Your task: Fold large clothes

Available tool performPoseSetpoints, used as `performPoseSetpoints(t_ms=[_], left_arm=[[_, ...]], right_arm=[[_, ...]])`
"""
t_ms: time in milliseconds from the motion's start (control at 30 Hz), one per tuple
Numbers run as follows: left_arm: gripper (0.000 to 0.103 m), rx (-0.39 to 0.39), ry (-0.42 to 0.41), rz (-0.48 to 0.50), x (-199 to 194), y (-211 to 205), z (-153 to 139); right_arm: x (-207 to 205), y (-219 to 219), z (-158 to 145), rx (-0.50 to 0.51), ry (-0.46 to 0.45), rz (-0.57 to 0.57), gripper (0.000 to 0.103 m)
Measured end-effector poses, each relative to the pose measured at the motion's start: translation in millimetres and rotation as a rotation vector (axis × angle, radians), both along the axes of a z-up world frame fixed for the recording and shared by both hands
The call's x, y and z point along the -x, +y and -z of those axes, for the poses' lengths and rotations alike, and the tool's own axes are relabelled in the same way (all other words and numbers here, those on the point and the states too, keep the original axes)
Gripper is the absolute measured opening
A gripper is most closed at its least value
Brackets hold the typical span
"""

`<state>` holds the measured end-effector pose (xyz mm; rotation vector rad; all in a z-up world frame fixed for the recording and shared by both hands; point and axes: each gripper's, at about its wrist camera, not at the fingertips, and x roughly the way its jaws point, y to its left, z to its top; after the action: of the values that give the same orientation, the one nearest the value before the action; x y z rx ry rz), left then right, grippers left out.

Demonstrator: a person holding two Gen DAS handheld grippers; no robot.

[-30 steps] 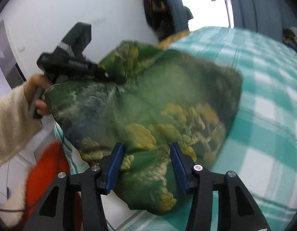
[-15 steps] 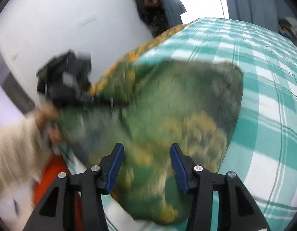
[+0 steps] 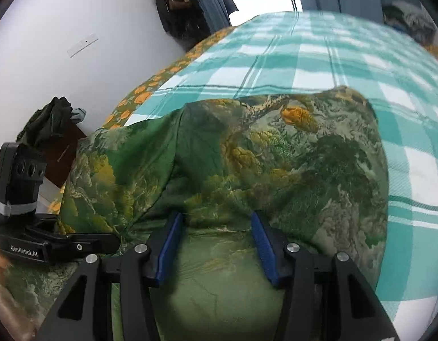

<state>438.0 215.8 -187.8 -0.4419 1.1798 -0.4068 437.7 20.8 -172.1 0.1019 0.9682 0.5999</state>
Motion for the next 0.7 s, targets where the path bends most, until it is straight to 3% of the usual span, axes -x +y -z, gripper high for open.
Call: performPoseSetpoints(t_ms=[233,333,433,533,633,700], left_arm=[[0.055,-0.012,-0.008,-0.001,3.8,-1.2,-3.6],[0.055,0.008,-0.005,-0.009,4.3,0.2,-1.7],[0.055,0.015,-0.008,-0.012,5.7,-0.1,-0.3],[0.055,0.022,-0.011,-0.017,7.7,0.8,1.1],[0.055,0.010,-0.013,-0.018,10.0,-0.4,0.5],[0.055,-0.001,-0.011,-0.022,10.7,-2.1,-0.4]], right_arm=[[19.7,-9.1,-26.5,0.008,-0.062,-0.010,0.052],[62.4,-21.0,-57.4,0.012,-0.152,-0.077,0.052],[112.6,-36.9,-70.2,0.029,-0.220,-0.122,0.052],[148.1,-47.4,-60.8,0.082,-0.249,-0.112,0.052],[147.0,-49.9,-29.8,0.089,-0.187,-0.074,0.052],[146.8,-50.6,-19.8,0.078,-0.212,-0.057,0.053]])
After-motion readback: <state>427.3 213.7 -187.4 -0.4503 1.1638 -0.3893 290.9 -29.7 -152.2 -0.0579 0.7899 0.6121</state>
